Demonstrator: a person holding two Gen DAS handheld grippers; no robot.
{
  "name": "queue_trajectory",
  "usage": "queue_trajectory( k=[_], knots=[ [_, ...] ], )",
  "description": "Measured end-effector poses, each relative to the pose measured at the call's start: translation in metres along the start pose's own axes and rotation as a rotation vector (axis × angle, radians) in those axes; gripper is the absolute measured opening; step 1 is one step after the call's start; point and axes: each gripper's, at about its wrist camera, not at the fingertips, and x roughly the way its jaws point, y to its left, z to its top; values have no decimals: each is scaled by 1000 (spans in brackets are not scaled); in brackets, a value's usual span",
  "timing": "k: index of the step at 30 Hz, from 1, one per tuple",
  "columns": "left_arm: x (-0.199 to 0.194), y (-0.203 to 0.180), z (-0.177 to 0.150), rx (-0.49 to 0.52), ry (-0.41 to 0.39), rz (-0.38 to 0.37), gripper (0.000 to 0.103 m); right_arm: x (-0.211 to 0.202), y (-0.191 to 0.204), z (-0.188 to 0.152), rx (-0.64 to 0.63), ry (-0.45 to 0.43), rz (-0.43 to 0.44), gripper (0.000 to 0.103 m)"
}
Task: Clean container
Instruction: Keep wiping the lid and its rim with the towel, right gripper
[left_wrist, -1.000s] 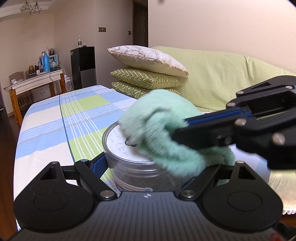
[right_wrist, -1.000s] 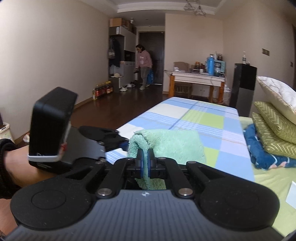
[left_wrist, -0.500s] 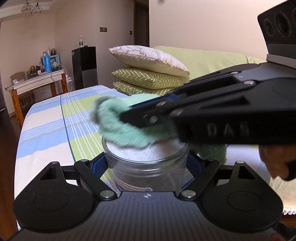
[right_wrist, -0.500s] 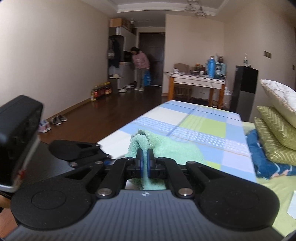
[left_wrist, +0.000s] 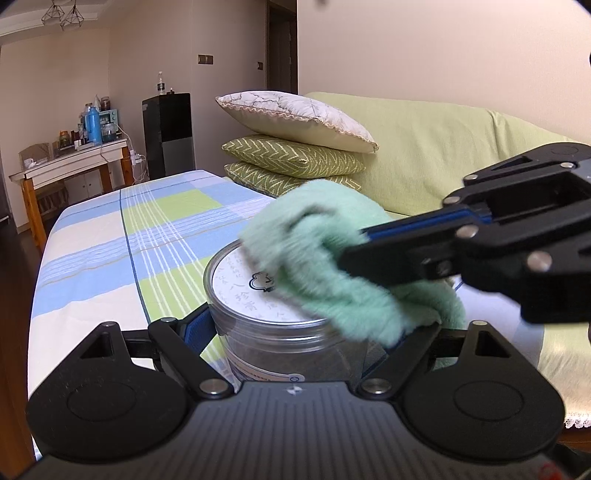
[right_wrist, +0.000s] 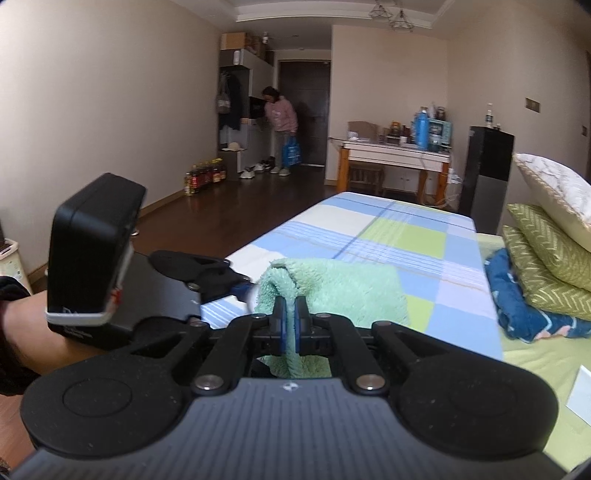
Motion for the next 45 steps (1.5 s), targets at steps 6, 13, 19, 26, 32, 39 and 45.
queue_trajectory(
  k=[6, 13, 19, 26, 32, 39, 45],
  knots=[
    [0, 0, 0, -1, 3, 2, 86, 28, 3, 10, -22, -7, 28, 3],
    [-1, -2, 1, 2, 2, 1, 86, 38, -19, 13, -11, -10, -34, 2],
    [-1, -2, 1, 6, 0, -4, 86, 12, -21, 4, 10, -2, -71, 3],
    [0, -2, 1, 3, 0, -4, 86, -3, 2, 1, -3, 12, -21, 3],
    [0, -1, 2, 0, 5, 3, 86, 21, 9, 9, -10, 0, 23, 3],
    [0, -1, 1, 0, 5, 6, 86, 38, -9, 13, -4, -9, -23, 2],
    [0, 0, 0, 6, 2, 3, 86, 11, -19, 2, 43, -12, -69, 3]
  ],
)
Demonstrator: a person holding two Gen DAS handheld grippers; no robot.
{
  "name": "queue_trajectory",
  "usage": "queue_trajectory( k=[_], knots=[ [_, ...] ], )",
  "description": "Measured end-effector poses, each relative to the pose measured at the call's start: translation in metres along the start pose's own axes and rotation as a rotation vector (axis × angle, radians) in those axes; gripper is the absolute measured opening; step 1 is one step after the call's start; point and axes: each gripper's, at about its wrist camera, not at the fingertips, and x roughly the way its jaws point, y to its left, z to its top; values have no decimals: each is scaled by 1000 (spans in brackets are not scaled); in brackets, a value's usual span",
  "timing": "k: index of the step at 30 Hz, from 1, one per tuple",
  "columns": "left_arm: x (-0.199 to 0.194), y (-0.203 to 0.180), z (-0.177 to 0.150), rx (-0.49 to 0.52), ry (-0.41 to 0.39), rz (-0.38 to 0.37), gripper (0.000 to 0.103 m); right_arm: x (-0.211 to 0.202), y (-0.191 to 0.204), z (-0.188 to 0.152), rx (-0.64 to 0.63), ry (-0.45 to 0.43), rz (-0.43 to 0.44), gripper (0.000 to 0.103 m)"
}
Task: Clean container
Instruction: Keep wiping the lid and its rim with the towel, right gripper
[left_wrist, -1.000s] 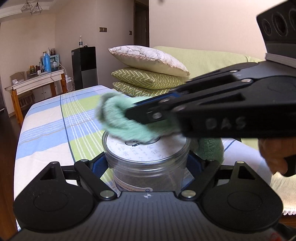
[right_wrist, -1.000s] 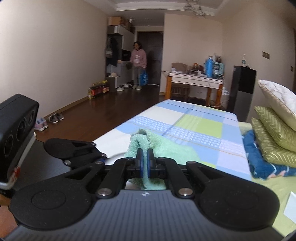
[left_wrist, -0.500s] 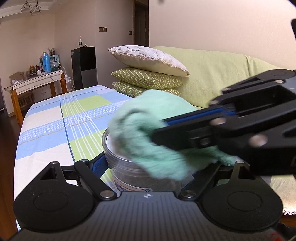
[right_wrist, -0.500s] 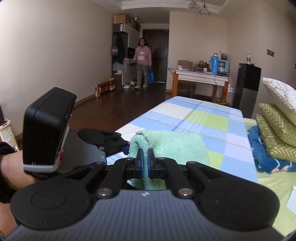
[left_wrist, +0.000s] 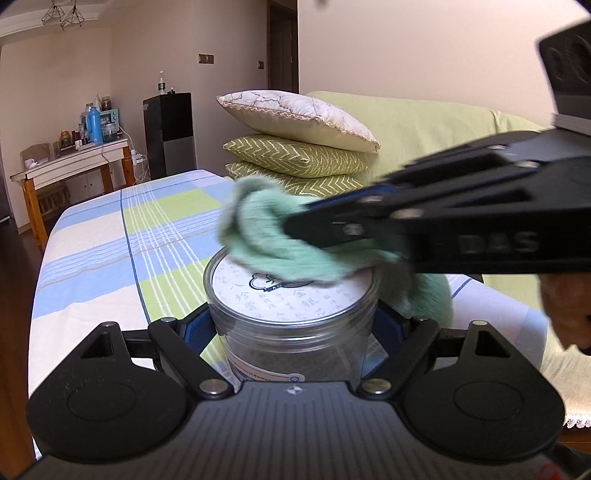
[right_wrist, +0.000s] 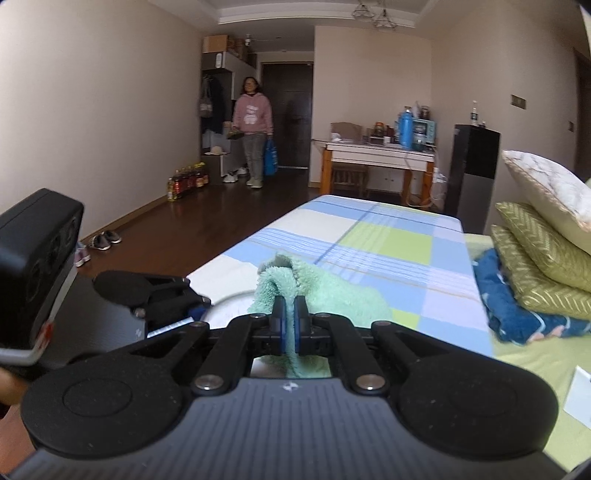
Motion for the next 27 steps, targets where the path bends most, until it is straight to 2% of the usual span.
queue_trajectory(
  k=[7, 15, 20, 27],
  knots=[
    [0, 0, -1, -4, -1, 1, 86, -18, 9, -7, 44, -1, 39, 3],
    [0, 0, -1, -8, 1, 9, 86, 16, 17, 7, -10, 2, 90, 3],
    [0, 0, -1, -8, 2, 10, 86, 28, 2, 11, -14, -2, 44, 3],
    [0, 0, -2, -6, -4, 11, 86, 0, -10, -2, 43, -11, 11, 3]
  ],
)
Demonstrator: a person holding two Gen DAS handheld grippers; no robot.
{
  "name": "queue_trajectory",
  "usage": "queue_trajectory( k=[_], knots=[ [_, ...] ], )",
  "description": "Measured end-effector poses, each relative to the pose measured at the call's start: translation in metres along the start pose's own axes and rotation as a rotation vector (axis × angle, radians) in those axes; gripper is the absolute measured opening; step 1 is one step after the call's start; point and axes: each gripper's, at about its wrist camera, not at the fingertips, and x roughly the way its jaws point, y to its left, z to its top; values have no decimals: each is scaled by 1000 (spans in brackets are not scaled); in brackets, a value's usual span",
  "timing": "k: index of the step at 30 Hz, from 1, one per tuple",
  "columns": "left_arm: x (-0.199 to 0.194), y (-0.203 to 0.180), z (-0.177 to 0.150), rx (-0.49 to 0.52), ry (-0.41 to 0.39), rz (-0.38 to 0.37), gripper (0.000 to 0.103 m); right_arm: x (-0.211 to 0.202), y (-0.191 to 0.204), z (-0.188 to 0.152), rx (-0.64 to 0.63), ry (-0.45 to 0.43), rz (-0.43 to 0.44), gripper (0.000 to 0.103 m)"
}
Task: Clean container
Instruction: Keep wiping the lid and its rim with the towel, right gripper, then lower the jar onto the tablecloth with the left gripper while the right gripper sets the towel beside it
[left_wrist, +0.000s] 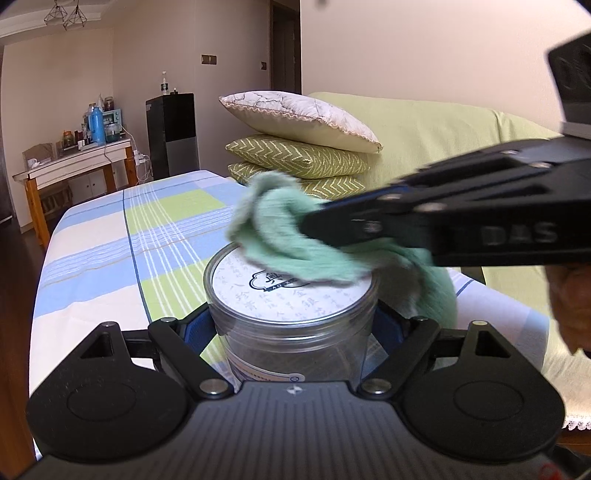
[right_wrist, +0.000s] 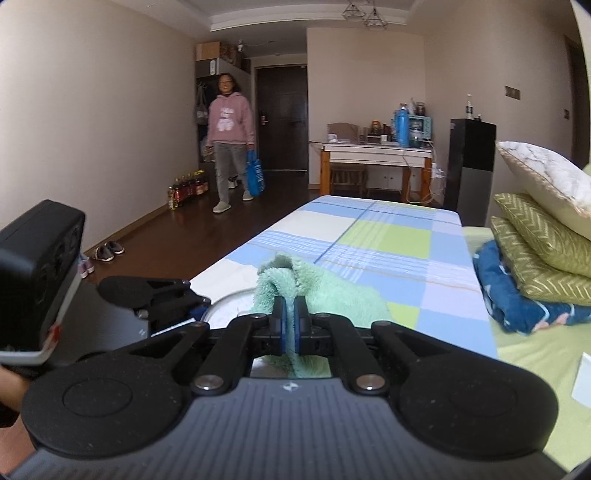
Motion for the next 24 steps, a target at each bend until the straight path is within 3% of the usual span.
queue_trajectory(
  k=[11, 18, 24],
  knots=[
    [-1, -1, -1, -15, -3, 21, 86, -16, 2, 3, 62, -26, 30, 3],
    [-9, 5, 0, -8, 0, 86, 86, -24, -32, 16, 91, -65, -81, 3],
    [-14, 21, -1, -59, 6, 140, 86, 2, -51, 5, 116, 10, -154, 3]
  ],
)
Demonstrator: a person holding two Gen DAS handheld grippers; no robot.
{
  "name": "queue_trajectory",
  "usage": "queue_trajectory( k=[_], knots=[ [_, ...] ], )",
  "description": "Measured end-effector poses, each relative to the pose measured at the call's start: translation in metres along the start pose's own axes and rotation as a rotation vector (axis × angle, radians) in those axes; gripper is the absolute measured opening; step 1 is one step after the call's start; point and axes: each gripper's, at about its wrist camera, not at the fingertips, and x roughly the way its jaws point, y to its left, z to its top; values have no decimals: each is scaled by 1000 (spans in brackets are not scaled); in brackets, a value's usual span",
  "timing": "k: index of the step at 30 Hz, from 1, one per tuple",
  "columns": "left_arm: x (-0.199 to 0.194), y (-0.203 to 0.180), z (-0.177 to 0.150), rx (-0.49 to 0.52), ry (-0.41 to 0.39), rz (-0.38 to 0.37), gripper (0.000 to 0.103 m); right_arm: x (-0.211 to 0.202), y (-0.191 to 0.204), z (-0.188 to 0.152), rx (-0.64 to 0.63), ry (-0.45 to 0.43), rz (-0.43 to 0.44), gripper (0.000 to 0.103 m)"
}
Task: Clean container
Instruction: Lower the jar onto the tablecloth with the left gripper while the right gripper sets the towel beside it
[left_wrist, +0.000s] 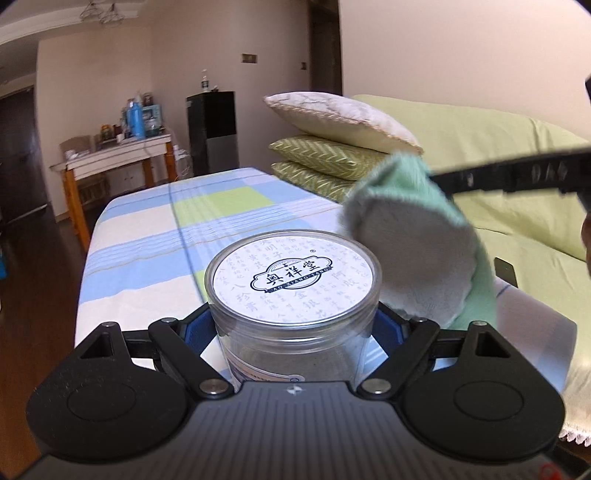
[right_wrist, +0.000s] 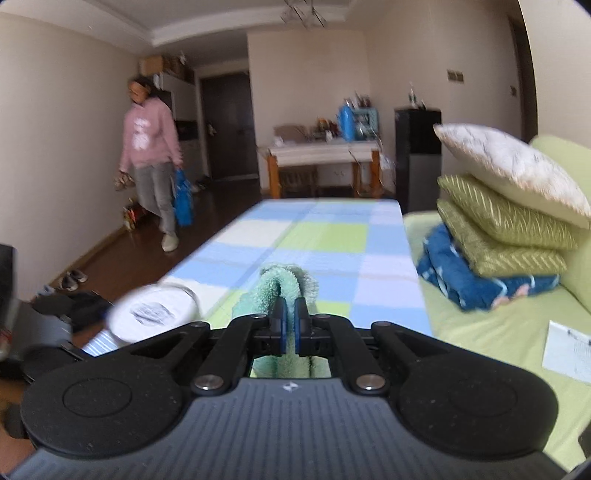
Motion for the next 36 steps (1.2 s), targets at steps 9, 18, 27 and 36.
queue_trajectory(
  k=[9, 18, 27, 36],
  knots=[
    [1, 6, -3, -23, 7, 32, 86, 32, 29, -30, -141, 107, -23, 3],
    [-1, 6, -7, -29, 7, 39, 90, 31, 34, -30, -163, 125, -25, 3],
    [-8, 0, -6, -29, 7, 59, 99, 2, 39, -24, -143, 74, -33, 7],
    [-24, -7, -12, -36, 13, 104, 102, -36, 28, -21, -37, 30, -52, 12]
  ],
)
